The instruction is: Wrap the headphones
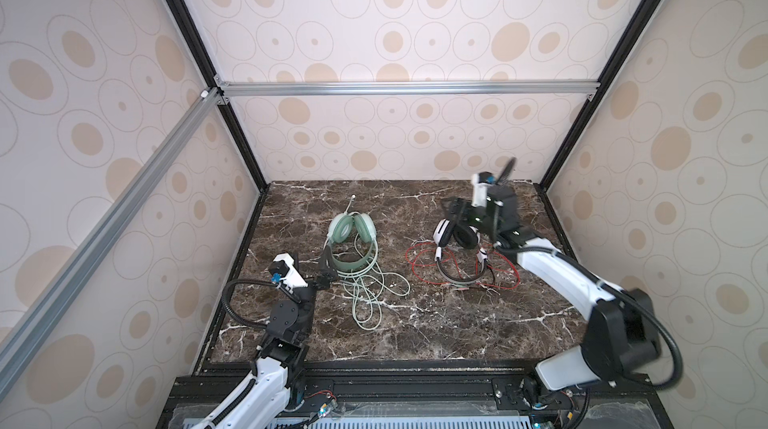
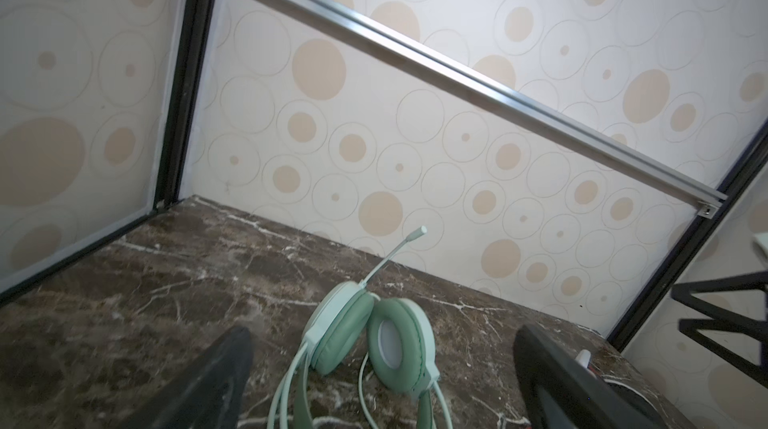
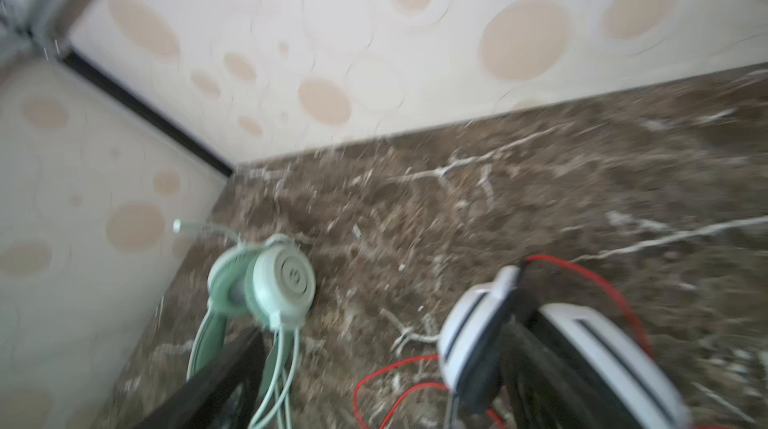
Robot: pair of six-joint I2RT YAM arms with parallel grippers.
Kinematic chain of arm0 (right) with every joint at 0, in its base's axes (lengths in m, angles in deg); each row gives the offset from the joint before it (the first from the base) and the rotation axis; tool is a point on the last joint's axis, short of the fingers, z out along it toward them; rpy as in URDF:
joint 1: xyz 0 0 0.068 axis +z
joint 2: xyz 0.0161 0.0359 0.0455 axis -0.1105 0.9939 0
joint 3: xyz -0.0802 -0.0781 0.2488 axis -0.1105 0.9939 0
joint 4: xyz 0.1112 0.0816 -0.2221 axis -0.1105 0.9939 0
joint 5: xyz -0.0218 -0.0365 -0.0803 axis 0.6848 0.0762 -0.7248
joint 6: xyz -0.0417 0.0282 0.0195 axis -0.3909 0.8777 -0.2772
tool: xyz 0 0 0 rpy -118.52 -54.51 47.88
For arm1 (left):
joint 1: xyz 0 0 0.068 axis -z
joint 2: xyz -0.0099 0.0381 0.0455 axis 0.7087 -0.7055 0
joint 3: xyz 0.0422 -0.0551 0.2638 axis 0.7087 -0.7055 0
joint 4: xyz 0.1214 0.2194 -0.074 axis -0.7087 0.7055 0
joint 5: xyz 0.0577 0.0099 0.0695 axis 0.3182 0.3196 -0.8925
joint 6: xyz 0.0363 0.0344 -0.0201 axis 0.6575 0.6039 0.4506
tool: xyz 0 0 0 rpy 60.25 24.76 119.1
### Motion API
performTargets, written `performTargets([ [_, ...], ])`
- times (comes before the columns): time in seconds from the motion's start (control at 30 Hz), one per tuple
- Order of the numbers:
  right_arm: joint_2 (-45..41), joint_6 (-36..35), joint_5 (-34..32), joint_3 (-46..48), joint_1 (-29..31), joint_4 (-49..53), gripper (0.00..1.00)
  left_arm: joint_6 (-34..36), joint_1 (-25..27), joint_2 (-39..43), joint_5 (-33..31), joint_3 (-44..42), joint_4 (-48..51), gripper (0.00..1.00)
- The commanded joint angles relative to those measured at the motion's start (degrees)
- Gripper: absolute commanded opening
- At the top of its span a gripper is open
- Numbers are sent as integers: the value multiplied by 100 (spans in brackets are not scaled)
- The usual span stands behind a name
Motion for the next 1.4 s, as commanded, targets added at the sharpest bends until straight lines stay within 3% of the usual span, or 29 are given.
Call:
performTargets([
  [0.0, 1123, -1044, 896, -1565, 799, 1907, 93, -584, 19, 368, -242, -124, 220, 98],
  [0.2, 3113, -1489, 372, -3945, 1536, 2744, 94, -330, 26, 330, -217, -124, 154, 98],
  [0.47, 4762, -1198, 45, -6167, 1628, 3341, 94, -740, 26, 243, -399, -62, 282, 98],
  [0.63, 5006, -1125, 478, -6325, 1619, 2955, 95, -1011, 27, 158, -278, -376, -320, 98],
  [0.77, 5146, -1043, 551, -6462, 1625, 2769, 95, -1024, 27, 68, -314, -229, -80, 98],
  [1.17, 5425, -852, -696, -6562, 1605, 2844, 91, -1040, 22, 121, -85, -320, -311, 98],
  [1.37, 5539, -746, -581, -6523, 1603, 2793, 83, -1125, 25, 75, -106, -315, -305, 98],
])
